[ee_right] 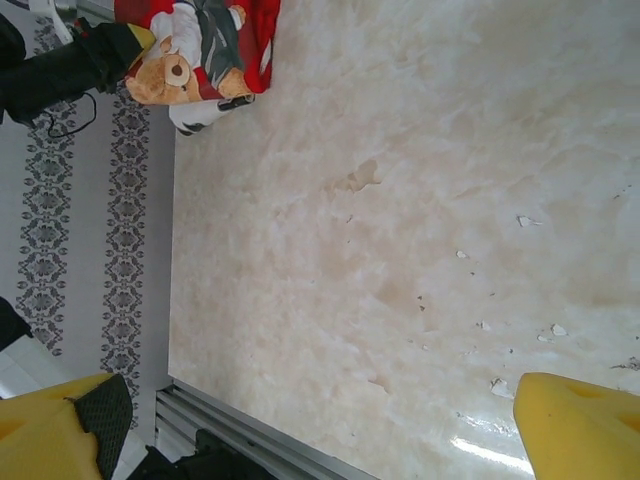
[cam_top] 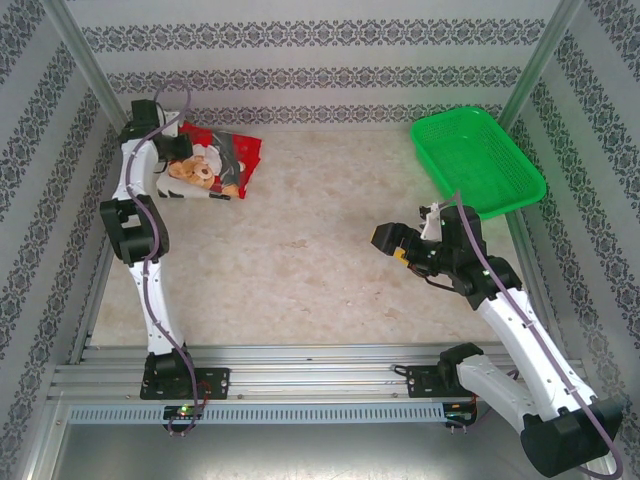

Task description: Fold and stack the t-shirts

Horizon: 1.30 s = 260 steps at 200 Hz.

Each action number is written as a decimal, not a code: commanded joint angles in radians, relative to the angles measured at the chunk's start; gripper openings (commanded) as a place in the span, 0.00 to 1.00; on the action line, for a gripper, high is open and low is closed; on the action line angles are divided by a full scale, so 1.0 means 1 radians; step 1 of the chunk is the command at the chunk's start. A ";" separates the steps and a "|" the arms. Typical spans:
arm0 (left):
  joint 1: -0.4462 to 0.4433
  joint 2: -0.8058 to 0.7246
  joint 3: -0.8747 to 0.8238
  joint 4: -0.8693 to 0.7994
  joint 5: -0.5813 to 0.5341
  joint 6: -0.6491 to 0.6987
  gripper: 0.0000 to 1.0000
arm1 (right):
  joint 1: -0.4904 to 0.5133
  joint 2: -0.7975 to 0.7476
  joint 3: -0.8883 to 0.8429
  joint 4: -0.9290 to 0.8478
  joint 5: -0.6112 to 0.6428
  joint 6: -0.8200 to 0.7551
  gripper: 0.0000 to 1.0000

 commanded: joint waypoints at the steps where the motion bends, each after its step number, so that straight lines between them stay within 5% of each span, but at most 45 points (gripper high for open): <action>1: 0.060 0.013 -0.016 0.068 0.022 -0.041 0.07 | 0.009 -0.019 0.028 -0.040 0.021 0.004 0.98; 33: 0.095 0.005 -0.019 0.089 -0.020 -0.117 0.62 | 0.008 -0.031 0.042 -0.078 0.016 -0.003 0.98; 38: 0.104 -0.005 -0.018 0.096 -0.005 -0.138 0.82 | 0.008 -0.034 0.046 -0.084 0.018 -0.006 0.98; 46: 0.117 -0.027 -0.016 0.110 0.015 -0.176 0.90 | 0.008 -0.041 0.055 -0.093 0.023 -0.010 0.98; 99: 0.162 -0.336 -0.139 0.228 0.156 -0.377 0.95 | -0.025 -0.065 0.164 -0.257 0.138 -0.184 0.98; 116: 0.158 -0.519 -0.351 0.339 0.210 -0.411 1.00 | -0.057 -0.074 0.179 -0.300 0.193 -0.247 0.98; 161: 0.145 -1.106 -1.023 0.501 0.094 -0.425 1.00 | -0.177 -0.102 0.117 -0.281 0.445 -0.408 0.98; 196: 0.028 -1.405 -1.477 0.490 -0.095 -0.333 1.00 | -0.255 -0.127 -0.153 0.055 0.656 -0.512 0.98; 232: -0.079 -1.578 -1.991 0.998 -0.271 -0.240 1.00 | -0.264 -0.107 -0.463 0.531 0.762 -0.616 0.98; 260: -0.128 -1.417 -2.076 1.299 -0.350 -0.190 1.00 | -0.264 -0.092 -0.670 0.916 0.780 -0.631 0.98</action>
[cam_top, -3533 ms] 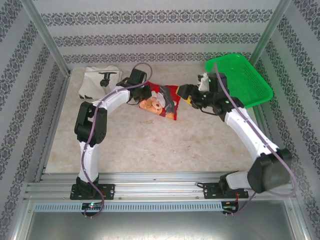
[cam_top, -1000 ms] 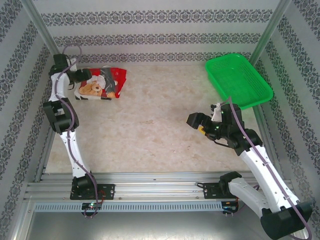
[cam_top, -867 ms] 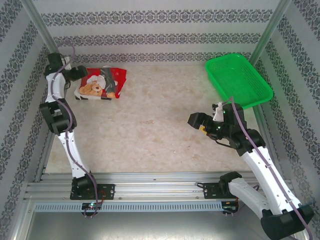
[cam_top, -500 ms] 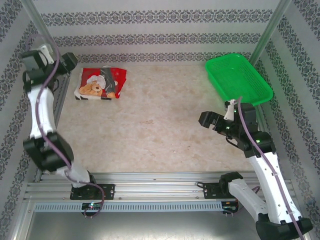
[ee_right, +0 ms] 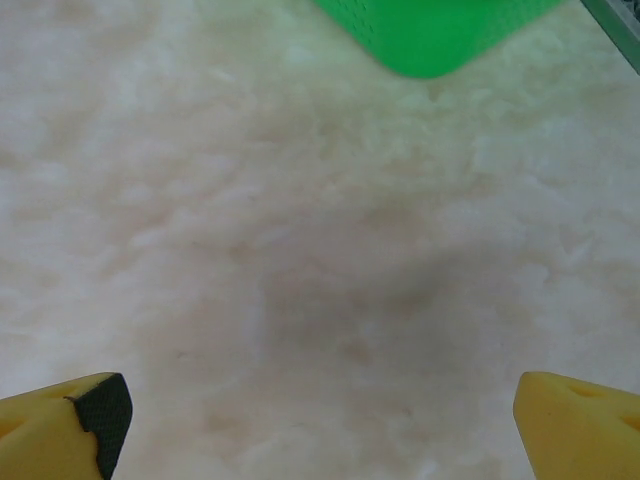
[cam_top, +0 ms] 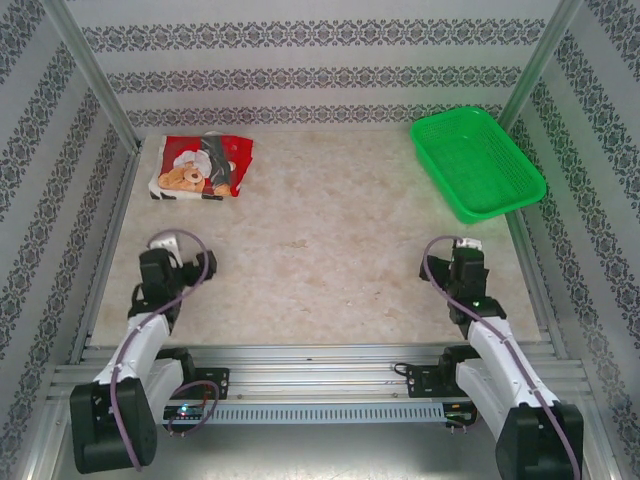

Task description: Fold and stack the t-shirts

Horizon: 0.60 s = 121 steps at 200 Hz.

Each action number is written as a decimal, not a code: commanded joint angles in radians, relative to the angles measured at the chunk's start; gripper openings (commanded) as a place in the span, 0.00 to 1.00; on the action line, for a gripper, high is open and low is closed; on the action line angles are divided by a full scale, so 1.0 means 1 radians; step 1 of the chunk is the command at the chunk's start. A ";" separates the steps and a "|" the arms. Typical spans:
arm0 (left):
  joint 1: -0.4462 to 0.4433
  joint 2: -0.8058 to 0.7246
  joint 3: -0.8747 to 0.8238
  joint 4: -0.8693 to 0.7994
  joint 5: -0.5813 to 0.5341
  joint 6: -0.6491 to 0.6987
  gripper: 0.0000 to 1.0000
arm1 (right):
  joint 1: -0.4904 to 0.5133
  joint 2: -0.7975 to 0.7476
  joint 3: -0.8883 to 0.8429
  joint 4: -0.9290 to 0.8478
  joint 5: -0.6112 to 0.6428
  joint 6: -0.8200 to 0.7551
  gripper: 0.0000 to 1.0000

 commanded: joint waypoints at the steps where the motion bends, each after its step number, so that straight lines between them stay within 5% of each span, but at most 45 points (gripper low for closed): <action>1: -0.024 0.106 0.007 0.459 -0.107 0.081 1.00 | -0.008 0.004 -0.114 0.476 0.076 -0.058 0.98; 27: -0.048 0.440 -0.019 0.911 -0.087 0.053 1.00 | -0.008 0.161 -0.131 0.733 0.016 -0.098 0.98; 46: -0.072 0.578 0.039 0.916 -0.070 0.111 1.00 | -0.006 0.348 -0.080 0.892 -0.053 -0.132 0.98; 59: -0.095 0.724 0.038 1.120 -0.048 0.142 1.00 | 0.000 0.465 -0.037 0.987 -0.086 -0.168 0.98; 72: -0.095 0.625 0.094 0.832 -0.049 0.144 1.00 | 0.003 0.581 0.021 1.009 -0.080 -0.194 0.98; 89: -0.095 0.679 0.102 0.907 -0.030 0.147 1.00 | -0.009 0.793 0.066 1.176 -0.054 -0.163 0.98; 100: -0.096 0.650 0.129 0.811 -0.059 0.140 1.00 | -0.017 0.697 0.120 0.913 -0.056 -0.149 0.98; 113: -0.098 0.678 0.118 0.878 -0.064 0.142 1.00 | -0.013 0.767 0.090 1.129 -0.049 -0.160 0.98; 121: -0.101 0.661 0.133 0.820 -0.073 0.144 1.00 | -0.007 0.743 0.091 1.054 -0.041 -0.164 0.98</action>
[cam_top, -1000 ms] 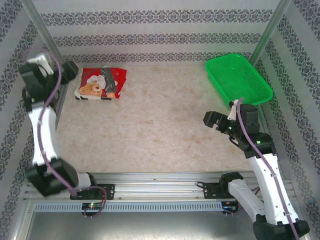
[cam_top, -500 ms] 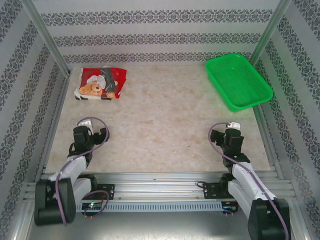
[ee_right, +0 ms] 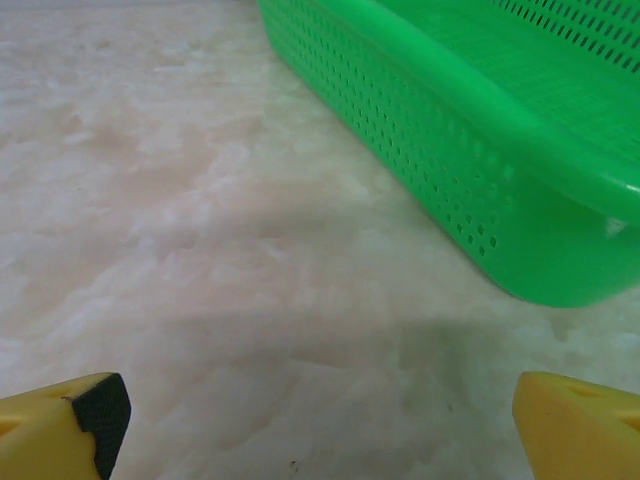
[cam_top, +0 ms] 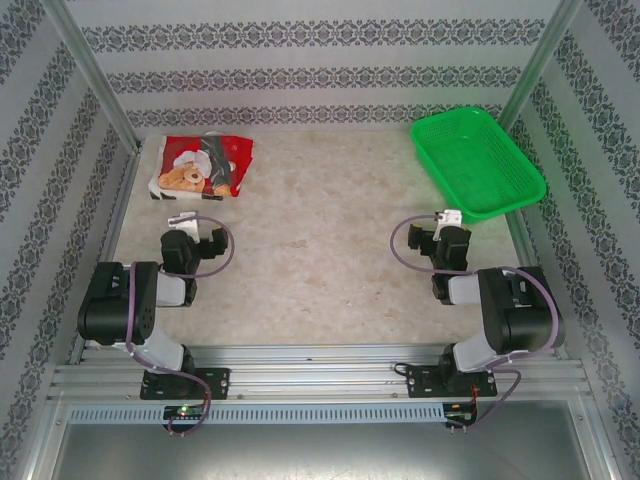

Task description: Fold and stack the t-shirts

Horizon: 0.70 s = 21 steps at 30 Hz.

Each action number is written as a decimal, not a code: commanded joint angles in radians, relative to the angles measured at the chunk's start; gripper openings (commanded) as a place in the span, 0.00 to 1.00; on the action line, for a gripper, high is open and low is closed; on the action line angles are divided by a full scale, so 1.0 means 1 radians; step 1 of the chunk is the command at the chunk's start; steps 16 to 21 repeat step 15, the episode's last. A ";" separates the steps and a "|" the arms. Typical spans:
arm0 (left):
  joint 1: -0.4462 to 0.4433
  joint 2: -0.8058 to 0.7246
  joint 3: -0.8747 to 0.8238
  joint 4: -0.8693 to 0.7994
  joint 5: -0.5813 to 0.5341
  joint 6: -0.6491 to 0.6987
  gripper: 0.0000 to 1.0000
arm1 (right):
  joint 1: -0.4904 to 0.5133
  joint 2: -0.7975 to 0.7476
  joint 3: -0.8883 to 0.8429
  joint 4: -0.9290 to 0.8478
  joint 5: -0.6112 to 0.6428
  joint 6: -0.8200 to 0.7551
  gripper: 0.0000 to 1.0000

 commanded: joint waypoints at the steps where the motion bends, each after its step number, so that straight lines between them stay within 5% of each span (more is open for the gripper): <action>1: -0.015 -0.010 0.022 -0.011 -0.016 0.026 1.00 | -0.001 -0.001 0.015 0.079 0.011 -0.013 0.98; 21: -0.030 -0.005 0.025 -0.005 -0.045 0.035 1.00 | -0.012 -0.007 0.039 0.031 -0.104 -0.039 0.98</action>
